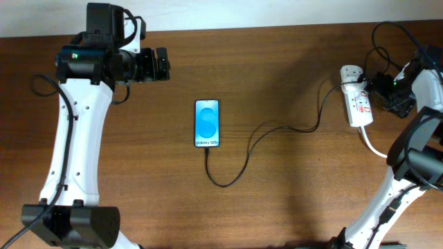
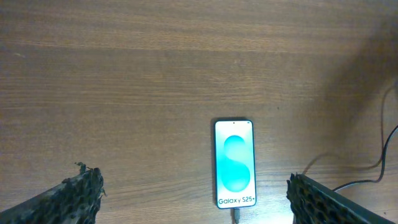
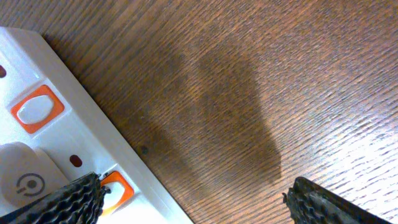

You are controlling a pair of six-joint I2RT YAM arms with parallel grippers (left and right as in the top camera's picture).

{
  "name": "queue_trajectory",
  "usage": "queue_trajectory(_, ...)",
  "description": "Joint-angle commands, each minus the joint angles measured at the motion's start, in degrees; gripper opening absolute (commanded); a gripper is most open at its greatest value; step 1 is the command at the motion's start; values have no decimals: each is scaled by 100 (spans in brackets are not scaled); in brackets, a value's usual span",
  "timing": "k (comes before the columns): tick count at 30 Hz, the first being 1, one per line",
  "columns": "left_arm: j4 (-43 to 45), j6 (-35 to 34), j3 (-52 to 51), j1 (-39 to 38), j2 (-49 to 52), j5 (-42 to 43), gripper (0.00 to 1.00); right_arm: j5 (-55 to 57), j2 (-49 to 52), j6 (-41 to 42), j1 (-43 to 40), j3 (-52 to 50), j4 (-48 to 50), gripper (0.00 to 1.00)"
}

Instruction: Plug charger to phone and switch on socket

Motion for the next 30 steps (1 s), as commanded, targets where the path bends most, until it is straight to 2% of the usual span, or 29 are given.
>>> queue_trajectory(1, -4, 31, -31, -4, 4, -46, 99, -442, 254, -87, 339, -107, -151, 98)
queue_trajectory(24, -4, 31, -31, -4, 4, -46, 99, -741, 389, -542, 638, -92, -433, 98)
queue_trajectory(30, -4, 31, -31, -4, 4, -46, 99, -350, -765, -59, -61, -24, -935, 98)
